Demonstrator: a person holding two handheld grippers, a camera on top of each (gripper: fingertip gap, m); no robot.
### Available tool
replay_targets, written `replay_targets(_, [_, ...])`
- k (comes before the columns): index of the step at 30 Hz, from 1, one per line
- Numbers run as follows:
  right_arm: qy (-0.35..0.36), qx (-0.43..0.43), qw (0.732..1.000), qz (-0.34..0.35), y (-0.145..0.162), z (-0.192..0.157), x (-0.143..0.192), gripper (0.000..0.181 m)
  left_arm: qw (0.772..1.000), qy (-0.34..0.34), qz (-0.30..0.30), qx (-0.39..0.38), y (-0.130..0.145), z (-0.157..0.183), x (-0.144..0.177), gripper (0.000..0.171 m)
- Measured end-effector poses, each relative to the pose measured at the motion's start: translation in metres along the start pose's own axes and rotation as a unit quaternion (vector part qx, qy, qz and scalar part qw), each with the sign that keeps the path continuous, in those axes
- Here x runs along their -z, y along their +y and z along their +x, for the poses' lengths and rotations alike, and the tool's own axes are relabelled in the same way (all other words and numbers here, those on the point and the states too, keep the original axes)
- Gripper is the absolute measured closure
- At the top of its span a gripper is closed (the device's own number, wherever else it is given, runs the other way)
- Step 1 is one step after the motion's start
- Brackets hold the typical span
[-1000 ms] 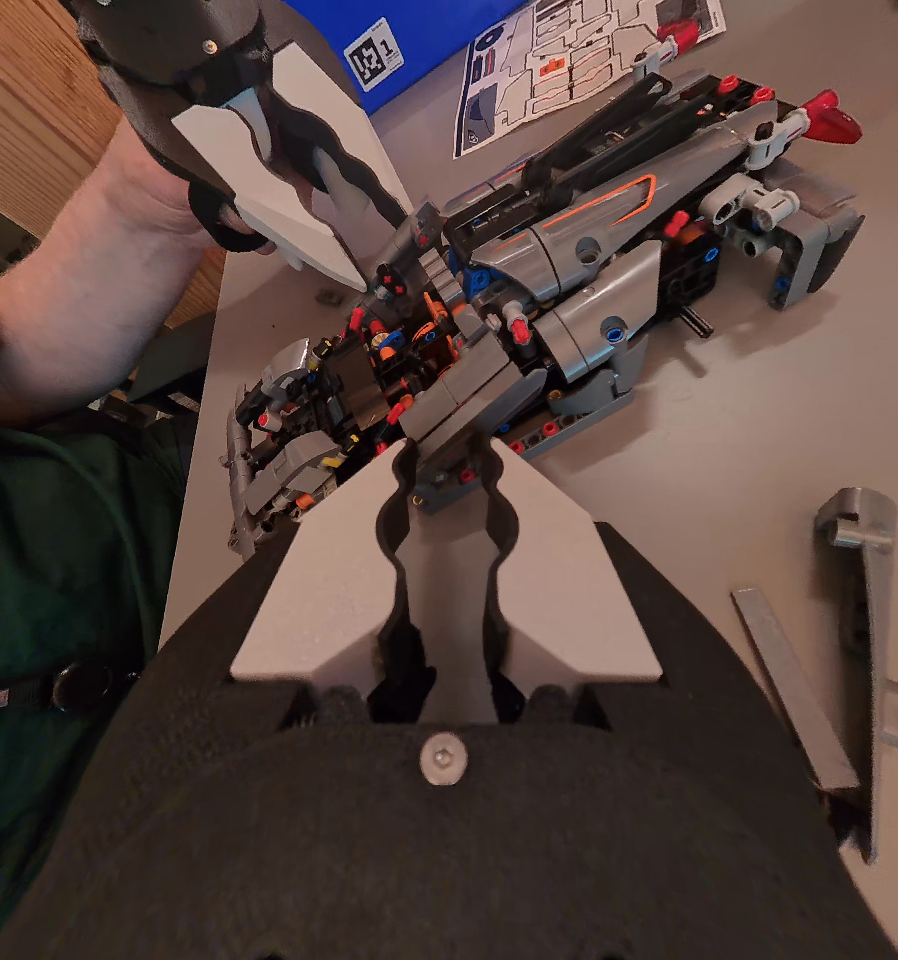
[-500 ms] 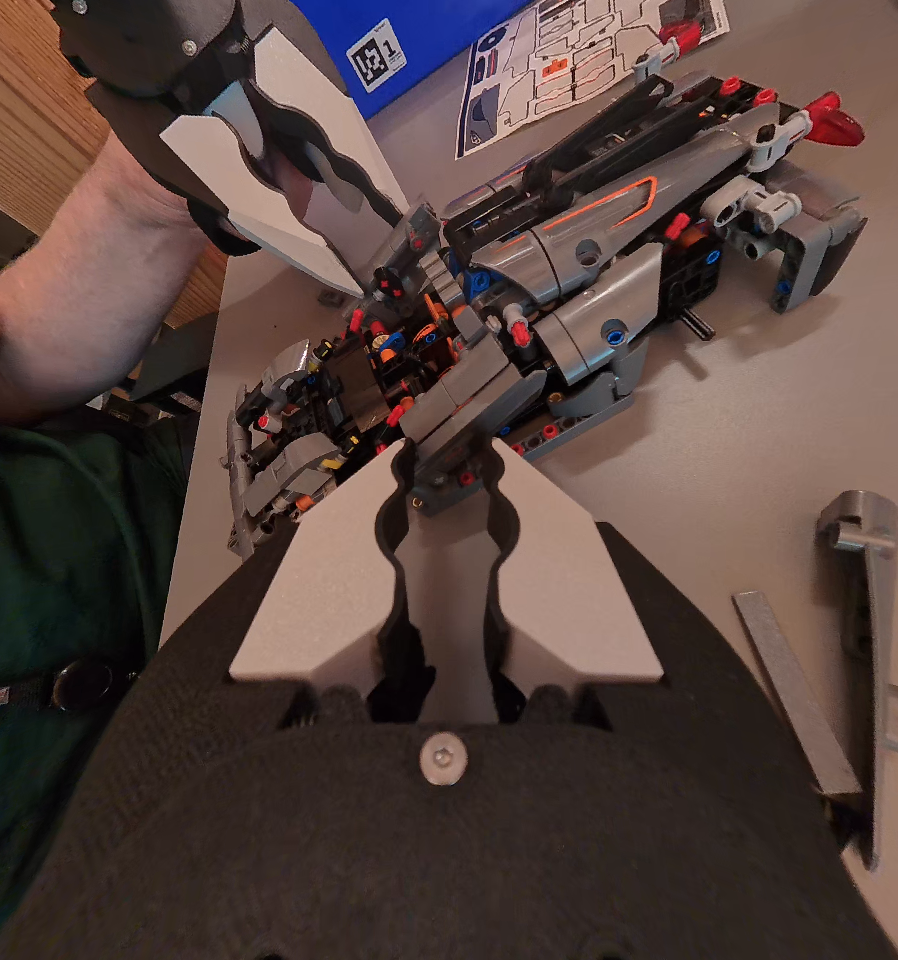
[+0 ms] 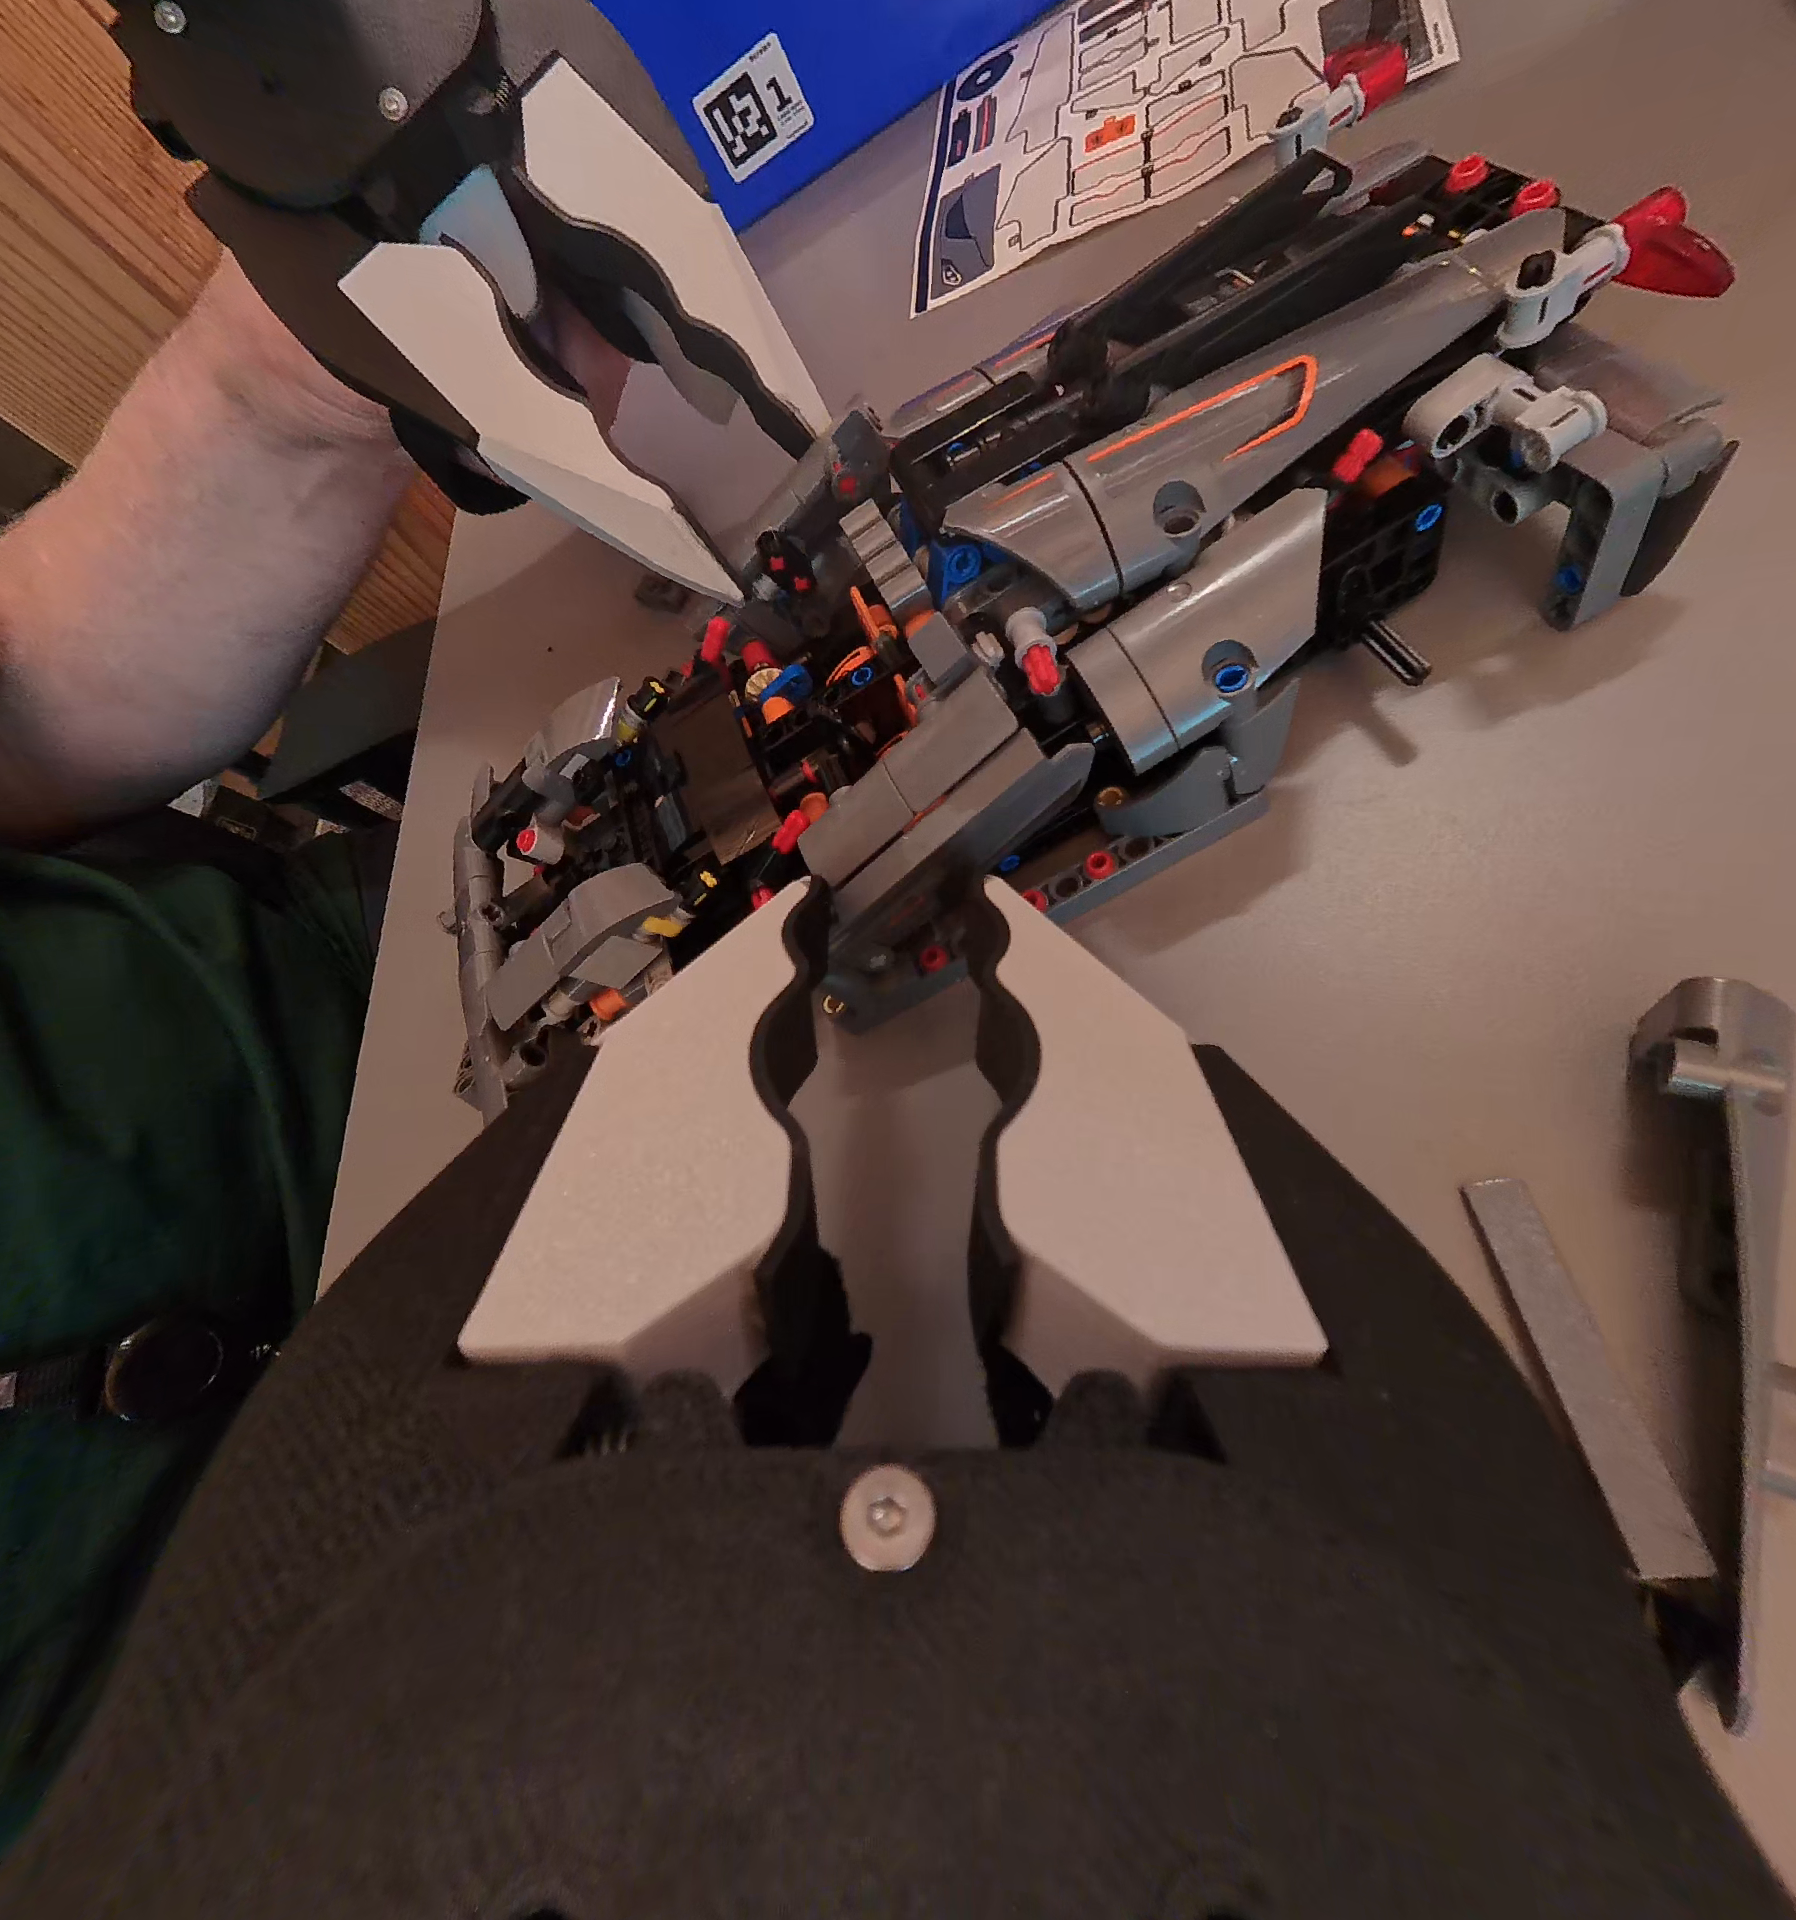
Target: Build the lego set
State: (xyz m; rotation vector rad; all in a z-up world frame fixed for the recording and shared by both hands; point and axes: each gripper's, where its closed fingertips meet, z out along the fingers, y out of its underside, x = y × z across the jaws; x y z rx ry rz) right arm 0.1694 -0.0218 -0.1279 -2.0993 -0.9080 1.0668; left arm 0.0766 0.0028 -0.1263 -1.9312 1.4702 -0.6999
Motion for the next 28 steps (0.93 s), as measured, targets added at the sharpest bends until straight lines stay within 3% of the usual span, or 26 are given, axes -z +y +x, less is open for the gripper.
replay_targets(19, [0.002, 0.006, 1.000, -0.003, 0.000, -0.002, -0.001, 0.160, 0.999, 0.007, 0.014, 0.043, -0.007, -0.015, 0.018, 0.136])
replay_targets(28, [0.000, 0.004, 1.000, -0.001, 0.000, -0.001, -0.001, 0.160, 0.999, 0.010, 0.015, 0.048, -0.012, -0.016, 0.002, 0.135])
